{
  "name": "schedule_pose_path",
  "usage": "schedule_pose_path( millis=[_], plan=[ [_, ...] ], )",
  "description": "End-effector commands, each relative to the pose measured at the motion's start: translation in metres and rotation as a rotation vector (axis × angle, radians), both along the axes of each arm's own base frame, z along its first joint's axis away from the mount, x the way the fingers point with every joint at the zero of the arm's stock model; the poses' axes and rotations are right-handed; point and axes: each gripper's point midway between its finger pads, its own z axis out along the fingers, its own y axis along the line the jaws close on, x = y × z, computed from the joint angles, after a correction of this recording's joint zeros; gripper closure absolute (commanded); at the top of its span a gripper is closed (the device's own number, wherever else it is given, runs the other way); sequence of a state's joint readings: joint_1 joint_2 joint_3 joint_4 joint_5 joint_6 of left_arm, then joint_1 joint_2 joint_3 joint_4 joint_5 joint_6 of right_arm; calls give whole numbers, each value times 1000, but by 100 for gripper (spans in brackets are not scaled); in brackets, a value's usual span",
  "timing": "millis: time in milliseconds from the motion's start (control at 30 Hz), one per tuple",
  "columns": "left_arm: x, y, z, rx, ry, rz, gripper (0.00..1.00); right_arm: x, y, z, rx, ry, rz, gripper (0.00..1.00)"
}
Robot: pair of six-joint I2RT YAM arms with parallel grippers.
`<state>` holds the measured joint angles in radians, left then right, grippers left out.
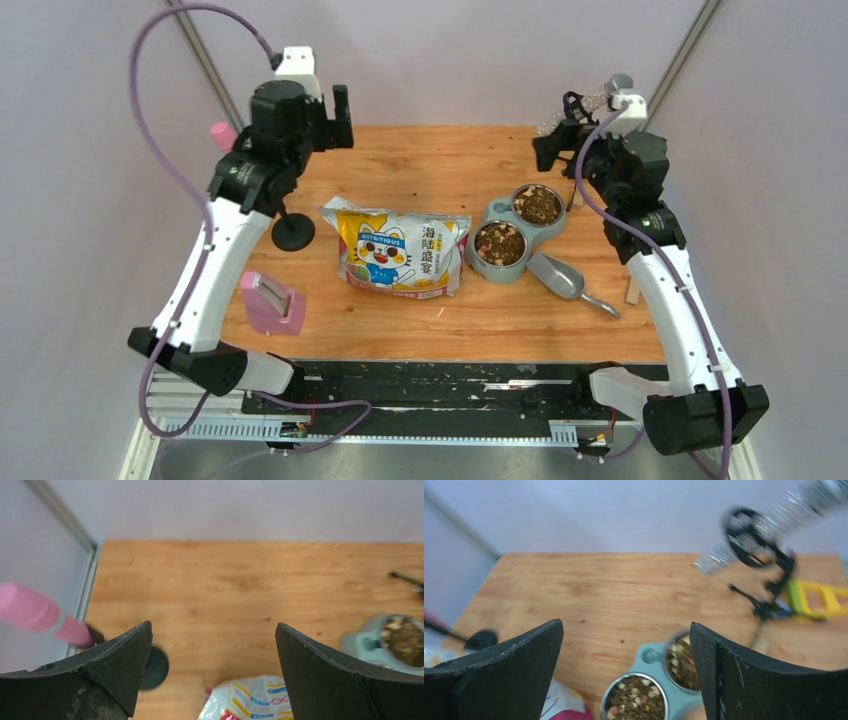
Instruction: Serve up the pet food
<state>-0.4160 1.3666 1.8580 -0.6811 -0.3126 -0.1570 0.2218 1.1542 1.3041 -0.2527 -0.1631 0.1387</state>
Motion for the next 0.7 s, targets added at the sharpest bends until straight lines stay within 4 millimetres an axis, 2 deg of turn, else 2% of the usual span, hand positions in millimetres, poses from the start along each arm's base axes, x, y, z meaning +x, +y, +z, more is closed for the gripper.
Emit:
schedule_pose_path(
  millis=[0, 67, 100, 133, 167, 200, 233, 267, 367, 667],
  plan=[
    [-6, 48, -68, -36, 169, 354, 0, 2, -85, -59, 210, 175, -401, 0],
    [-19, 57, -102, -40, 224, 414, 0, -8, -105, -94, 177, 226, -509, 0],
    [-28, 60, -101, -65, 217, 410, 0, -18, -115, -108, 167, 244, -566, 0],
    [-33, 59, -117, -67, 242, 405, 0, -26, -121, -122, 167, 266, -603, 0],
    [-41, 59, -114, -91, 228, 385, 0, -34, -126, -134, 176, 278, -634, 0],
    [-45, 60, -123, -95, 236, 385, 0, -40, -129, -143, 184, 285, -655, 0],
    [-53, 63, -118, -114, 216, 383, 0, -46, -130, -148, 192, 286, -666, 0],
    [-57, 65, -123, -121, 220, 392, 0, -50, -131, -151, 195, 282, -666, 0],
    [-74, 74, -114, -177, 171, 411, 0, -58, -131, -154, 171, 263, -653, 0],
    [-89, 66, -120, -254, 152, 333, 0, -65, -135, -148, 197, 226, -672, 0]
  ],
)
